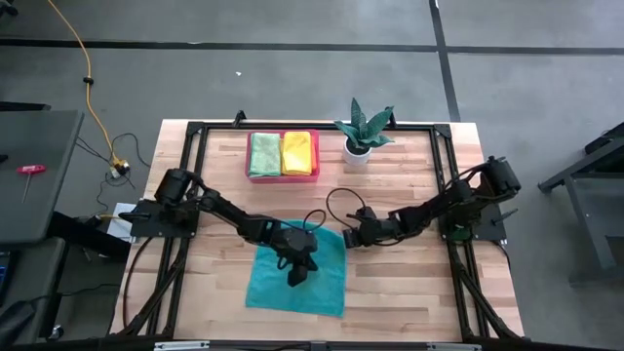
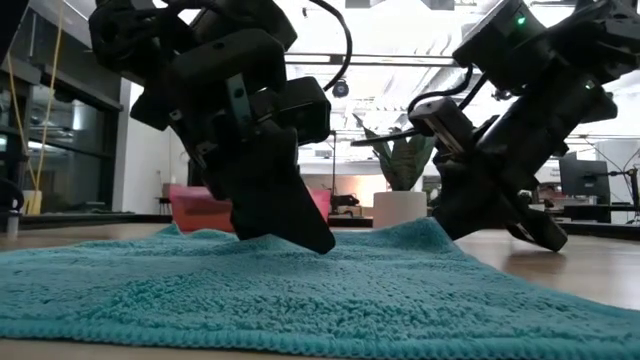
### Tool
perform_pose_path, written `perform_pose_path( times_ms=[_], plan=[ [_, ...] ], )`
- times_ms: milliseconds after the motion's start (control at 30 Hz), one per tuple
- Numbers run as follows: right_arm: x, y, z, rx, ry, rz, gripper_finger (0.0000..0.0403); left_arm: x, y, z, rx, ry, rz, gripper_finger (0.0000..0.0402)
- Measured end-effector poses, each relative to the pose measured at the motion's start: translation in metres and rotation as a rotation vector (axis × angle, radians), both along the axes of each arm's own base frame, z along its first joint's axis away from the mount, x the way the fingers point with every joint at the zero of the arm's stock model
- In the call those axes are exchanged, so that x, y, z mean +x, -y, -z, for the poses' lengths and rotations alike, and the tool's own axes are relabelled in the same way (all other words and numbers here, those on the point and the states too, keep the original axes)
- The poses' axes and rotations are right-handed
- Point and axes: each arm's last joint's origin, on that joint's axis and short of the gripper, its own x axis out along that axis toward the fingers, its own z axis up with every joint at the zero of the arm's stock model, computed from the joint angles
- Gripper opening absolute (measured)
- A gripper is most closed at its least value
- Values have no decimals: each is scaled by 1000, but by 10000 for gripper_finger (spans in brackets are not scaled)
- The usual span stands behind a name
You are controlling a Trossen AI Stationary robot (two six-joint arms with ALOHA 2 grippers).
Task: Fold microfiber towels
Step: Fold the blue microfiber towel
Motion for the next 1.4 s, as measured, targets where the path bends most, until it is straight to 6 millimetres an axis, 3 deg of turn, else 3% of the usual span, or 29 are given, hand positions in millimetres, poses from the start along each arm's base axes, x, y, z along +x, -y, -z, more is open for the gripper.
perform_pose_path(
  times_ms=[200, 333, 500, 600, 700, 867, 1067, 1267, 1400],
  plan=[
    [17, -2, -13, 6, 122, -52, 0, 0, 0, 0, 3, -2, 0, 0],
    [34, -6, -34, -28, 252, -107, 0, 0, 0, 1, 4, -6, 0, 0],
    [48, -14, -51, -13, 317, -280, 0, -1, 0, 2, 6, -9, 0, 0],
    [47, -16, -54, -13, 249, -352, 0, -1, 0, 2, 7, -12, 4, 0],
    [38, -11, -56, -104, 120, -290, 0, -3, 3, 2, 2, -31, 22, 0],
    [19, -5, -52, -127, -78, -234, 0, -9, 14, 6, 36, -86, 64, 0],
    [8, -19, -36, -28, -235, -270, 0, -9, 13, 7, 47, -86, 52, 0],
    [18, -37, -16, 29, -189, -216, 0, -8, 10, 6, 53, -76, 15, 0],
    [24, -37, -12, 4, -147, -108, 0, -8, 10, 6, 55, -74, 10, 0]
  ],
)
